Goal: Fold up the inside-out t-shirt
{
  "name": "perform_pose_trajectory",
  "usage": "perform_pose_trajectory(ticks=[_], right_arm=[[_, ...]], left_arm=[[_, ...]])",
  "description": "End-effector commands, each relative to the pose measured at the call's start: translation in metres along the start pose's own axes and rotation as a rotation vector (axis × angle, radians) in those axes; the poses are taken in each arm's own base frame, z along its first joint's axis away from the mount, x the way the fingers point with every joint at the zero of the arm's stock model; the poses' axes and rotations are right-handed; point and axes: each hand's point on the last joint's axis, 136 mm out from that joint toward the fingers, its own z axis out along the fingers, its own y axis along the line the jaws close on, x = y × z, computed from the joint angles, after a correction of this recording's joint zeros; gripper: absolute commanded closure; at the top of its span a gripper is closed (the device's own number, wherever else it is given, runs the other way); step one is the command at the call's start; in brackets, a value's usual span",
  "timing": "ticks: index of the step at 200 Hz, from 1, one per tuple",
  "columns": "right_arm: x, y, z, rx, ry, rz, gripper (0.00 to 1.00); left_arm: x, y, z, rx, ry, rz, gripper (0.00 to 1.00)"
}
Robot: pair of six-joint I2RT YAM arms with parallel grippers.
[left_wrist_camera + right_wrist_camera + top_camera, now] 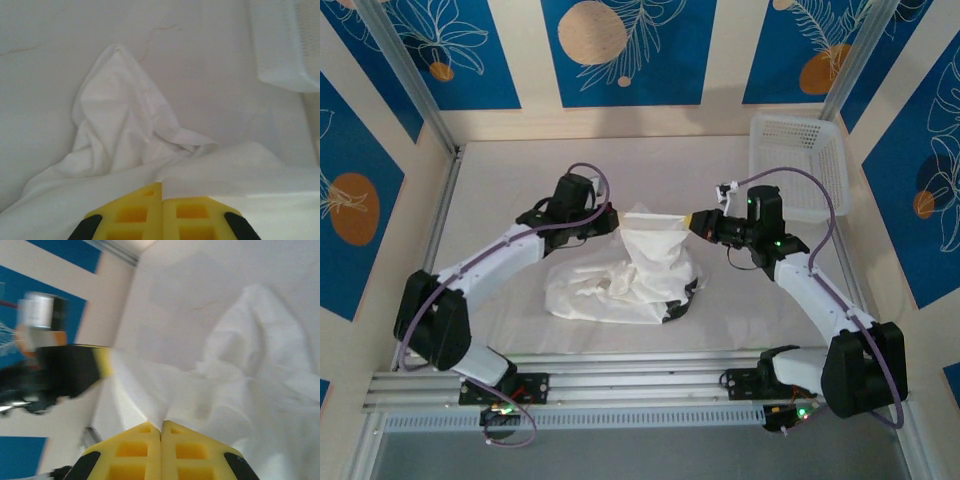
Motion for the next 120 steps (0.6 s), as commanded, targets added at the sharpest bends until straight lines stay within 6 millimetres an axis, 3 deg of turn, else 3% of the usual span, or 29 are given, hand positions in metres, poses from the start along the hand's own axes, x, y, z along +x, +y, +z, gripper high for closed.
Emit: perform_pose_trajectory(ticks=[1, 17, 40, 53, 78, 103, 120], right_arm=[[0.007, -0.031, -0.007, 0.179, 0.000, -0.084, 1.00], [0.008, -0.021, -0.008, 0.128, -0.004, -0.094, 1.00], [0.007, -0.002, -0.008, 0.026, -0.030, -0.132, 0.98], [0.001, -0.006, -0.011, 0.066, -0.064, -0.119, 0.87], [-0.013, -0.039, -0.026, 0.256, -0.181, 0.012, 0.65], [-0.020, -0.040, -0.044, 0.254, -0.266, 0.031, 0.57], [-0.021, -0.034, -0.050, 0.228, -0.300, -0.025, 0.56]], left_arm=[[-0.013, -0.039, -0.046, 0.151, -0.016, 0.124, 1.00], [-0.008, -0.044, -0.062, 0.155, 0.007, 0.173, 1.00], [0.006, -0.049, -0.067, 0.205, 0.050, 0.222, 1.00], [0.017, -0.060, -0.066, 0.284, 0.080, 0.234, 1.00], [0.029, -0.071, -0.058, 0.300, 0.091, 0.267, 1.00], [0.034, -0.063, -0.047, 0.219, 0.091, 0.292, 0.92], [0.039, -0.064, -0.045, 0.234, 0.101, 0.305, 0.92]])
